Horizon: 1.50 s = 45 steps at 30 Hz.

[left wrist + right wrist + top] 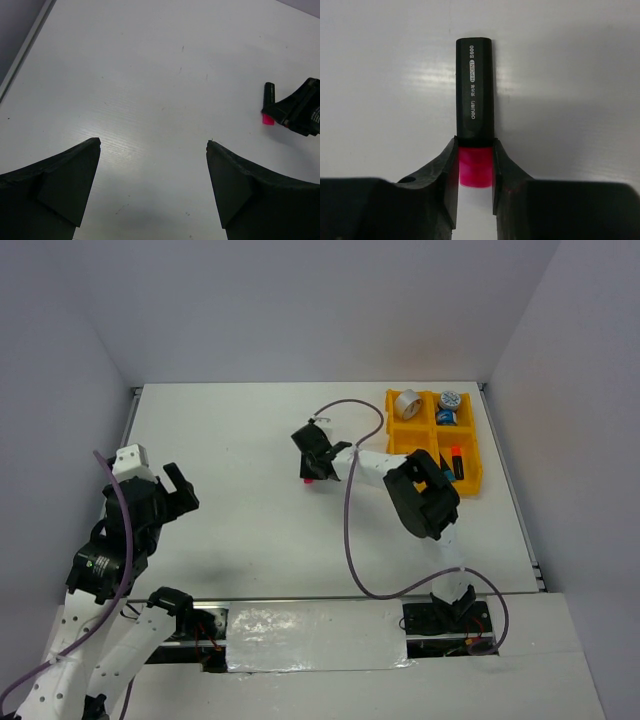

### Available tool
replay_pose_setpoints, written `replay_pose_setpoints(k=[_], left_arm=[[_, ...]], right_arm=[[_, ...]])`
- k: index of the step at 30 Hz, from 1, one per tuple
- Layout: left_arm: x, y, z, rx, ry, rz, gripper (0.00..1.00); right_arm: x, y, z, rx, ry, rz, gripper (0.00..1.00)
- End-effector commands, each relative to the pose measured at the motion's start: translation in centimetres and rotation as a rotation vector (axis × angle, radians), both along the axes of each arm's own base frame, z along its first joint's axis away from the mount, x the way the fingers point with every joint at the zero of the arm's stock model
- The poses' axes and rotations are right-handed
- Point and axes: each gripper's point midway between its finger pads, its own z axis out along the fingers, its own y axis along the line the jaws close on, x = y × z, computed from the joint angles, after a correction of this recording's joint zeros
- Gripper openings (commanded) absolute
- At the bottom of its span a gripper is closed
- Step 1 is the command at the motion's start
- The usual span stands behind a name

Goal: Sort the stationery into containers
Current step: Pick up the pen from the center of the board, then place the pen in the storage box.

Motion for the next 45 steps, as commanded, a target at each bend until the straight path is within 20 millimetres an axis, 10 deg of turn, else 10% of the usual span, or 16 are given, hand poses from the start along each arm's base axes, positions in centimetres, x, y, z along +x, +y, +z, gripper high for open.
replay_pose_setpoints(k=[1,7,12,24,37,41,45], left_arm=[[0.4,-0.3,0.5,0.005,-0.025,-0.015,0.99],[0.4,-0.5,0.5,0.004,-0.026,-0.023,0.99],[0.4,-0.5,0.4,0.006,-0.022,-0.027,0.99],[0.3,-0.6,0.7,0.001,-0.038,-0.033,0.99],[0.4,-0.9,0.4,0.005,-0.022,-0.046,0.99],[0.4,-0.9,0.5,0.004,-0.027,-0.044,0.99],[0.3,-0.9,0.5,0.003,-0.029,-0.043,0.99]], right_arm=[[-3.0,1.5,0.9,0.111,-0.009,0.185,0.00],[-5.1,-2.4,10.6,0.279,-0.245,0.305,0.00],[-5.9,-9.5,13.1,0.337,-0.325,0.224,0.00],[-3.3,-39.3,15.5,-0.164,-0.402,-0.671,0.05],[-1.9,-42.2,9.5,-0.102,-0.246,-0.750,0.19],[-1.9,-41.2,10.4,-0.054,-0.283,-0.707,0.62],[-1.9,-40.7,11.9,-0.037,-0.309,-0.680,0.75]])
